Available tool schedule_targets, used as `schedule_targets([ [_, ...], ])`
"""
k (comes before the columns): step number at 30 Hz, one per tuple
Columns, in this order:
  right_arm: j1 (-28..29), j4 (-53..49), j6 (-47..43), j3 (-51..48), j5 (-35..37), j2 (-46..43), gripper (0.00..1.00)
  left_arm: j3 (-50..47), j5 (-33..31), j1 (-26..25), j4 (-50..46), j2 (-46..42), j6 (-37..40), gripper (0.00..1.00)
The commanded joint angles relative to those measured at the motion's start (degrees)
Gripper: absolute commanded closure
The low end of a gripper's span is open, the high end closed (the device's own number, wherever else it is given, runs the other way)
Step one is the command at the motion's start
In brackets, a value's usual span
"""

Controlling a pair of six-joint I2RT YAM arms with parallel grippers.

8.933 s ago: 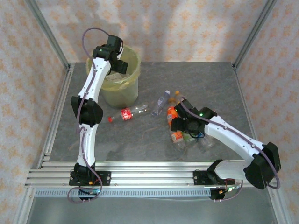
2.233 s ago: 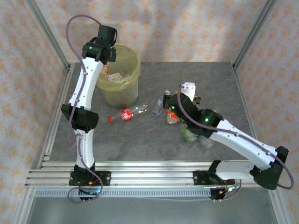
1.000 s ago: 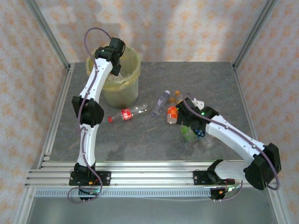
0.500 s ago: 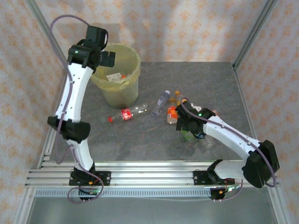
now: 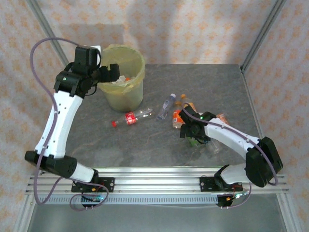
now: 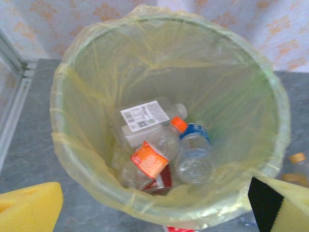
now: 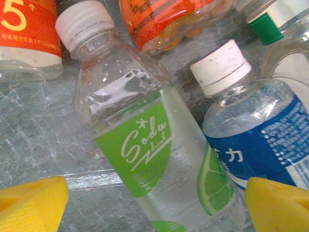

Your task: Put the plastic bottles in the bin

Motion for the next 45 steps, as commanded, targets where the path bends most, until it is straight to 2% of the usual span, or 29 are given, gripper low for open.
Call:
schedule_targets([
  [1, -0.28, 1.01, -0.84, -1.51, -0.85, 0.32, 0.06, -4.63, 2.92, -0.25, 6.96, -5.43, -5.97, 0.0],
  [7, -0.24, 1.42, -0.33, -2.51, -3.52, 0.08, 0.09, -8.7, 4.85, -0.25, 9.1, -8.76, -9.13, 0.0],
  [14, 0.04, 3.11, 0.54, -4.22, -6.98, 0.47, 0.13, -9.11, 5.13, -0.24, 9.72, -8.64, -11.49, 0.0],
  [24, 1.82, 4.49, 2.32, -4.5, -4.99, 3.52, 0.14, -9.59, 6.69, -0.23, 11.04, -7.45, -13.7, 0.0],
  [31, 2.66, 6.96, 2.01, -4.44, -4.15, 6.9, 0.17, -9.92, 4.86, -0.23, 10.96, -7.69, -14.82, 0.0],
  [38, 4.74, 9.03, 1.1, -5.35, -3.06, 8.92, 0.28, -10.16, 4.43, -0.24, 11.09, -7.86, -14.95, 0.0],
  [45, 6.39, 8.13, -0.14, -4.13, -1.85, 6.93, 0.52, -9.99, 4.61, -0.24, 10.91, -7.64, -15.17, 0.0],
])
